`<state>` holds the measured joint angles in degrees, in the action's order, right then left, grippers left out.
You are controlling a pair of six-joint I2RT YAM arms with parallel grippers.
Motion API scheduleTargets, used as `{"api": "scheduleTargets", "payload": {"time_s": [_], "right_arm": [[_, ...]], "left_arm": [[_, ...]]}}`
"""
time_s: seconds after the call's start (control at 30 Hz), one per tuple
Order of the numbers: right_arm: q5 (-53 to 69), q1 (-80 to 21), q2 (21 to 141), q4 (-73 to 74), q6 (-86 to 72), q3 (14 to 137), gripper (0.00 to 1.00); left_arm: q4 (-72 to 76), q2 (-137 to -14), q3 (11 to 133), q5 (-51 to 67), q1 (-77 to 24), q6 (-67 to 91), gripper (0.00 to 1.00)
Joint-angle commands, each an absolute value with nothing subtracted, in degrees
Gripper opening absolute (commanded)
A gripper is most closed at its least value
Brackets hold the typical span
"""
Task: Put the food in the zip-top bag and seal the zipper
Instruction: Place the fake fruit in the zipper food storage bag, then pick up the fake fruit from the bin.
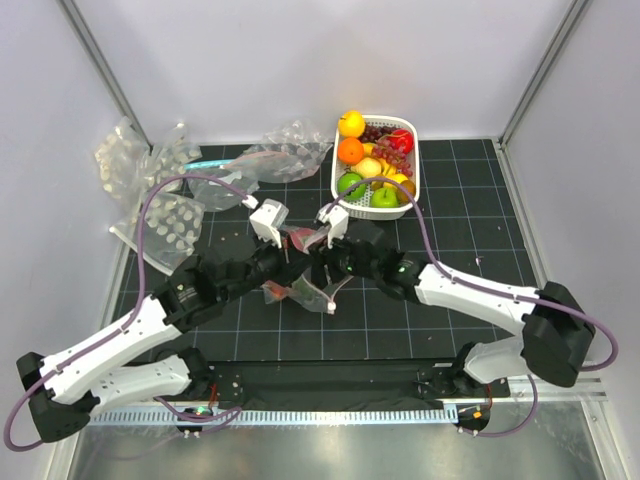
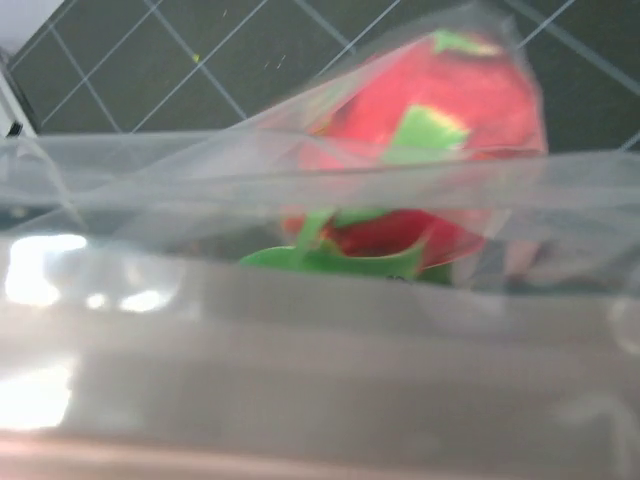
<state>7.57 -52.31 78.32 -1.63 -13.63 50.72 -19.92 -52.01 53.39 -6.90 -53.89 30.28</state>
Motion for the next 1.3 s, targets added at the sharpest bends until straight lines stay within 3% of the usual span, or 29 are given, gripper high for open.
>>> {"api": "scheduleTargets", "payload": {"time_s": [0.0,0.1,0.43,0.53,0.7,0.83,0.9,1.03,1.27], "right_arm": [[6.5,-54.6,71.0,-7.3,-11.3,50.8,0.64],[6.2,-54.6,65.3,-6.9,-11.5,49.2,0.6],[0.4,-54.5,50.4,-7.3,-11.5,43.3,0.63],[-4.2,-54.6,49.2,-6.9,-11.5,43.1,0.61],[-21.7,-54.5,49.1,-3.5,-13.3,43.5,0.53],[-25.5,-53.9,49.0,-2.8,-13.8,43.2,0.49],[-25.3,-53.8,48.9,-2.8,-13.8,43.2,0.51],[-28.6,-53.6,48.7,-2.8,-13.8,42.7,0.64],[-36.5,-52.1,44.7,-3.2,-16.0,40.0,0.72]], "left_arm": [[-14.4,-52.9,53.4,-13.2,-53.3,30.2,0.0],[-14.9,-53.3,53.5,-14.9,-53.4,30.4,0.0],[-15.3,-55.6,53.9,-18.5,-53.3,30.1,0.0],[-15.9,-55.5,54.1,-19.0,-53.3,30.0,0.0],[-17.1,-53.9,54.1,-22.7,-53.3,30.1,0.0],[-17.1,-52.7,53.5,-25.7,-53.1,30.5,0.0],[-17.1,-53.3,53.6,-26.4,-52.4,30.7,0.0],[-17.0,-56.2,54.8,-25.2,-48.8,31.5,0.01],[-13.2,-60.1,55.5,-9.6,-33.8,44.1,0.0]]}}
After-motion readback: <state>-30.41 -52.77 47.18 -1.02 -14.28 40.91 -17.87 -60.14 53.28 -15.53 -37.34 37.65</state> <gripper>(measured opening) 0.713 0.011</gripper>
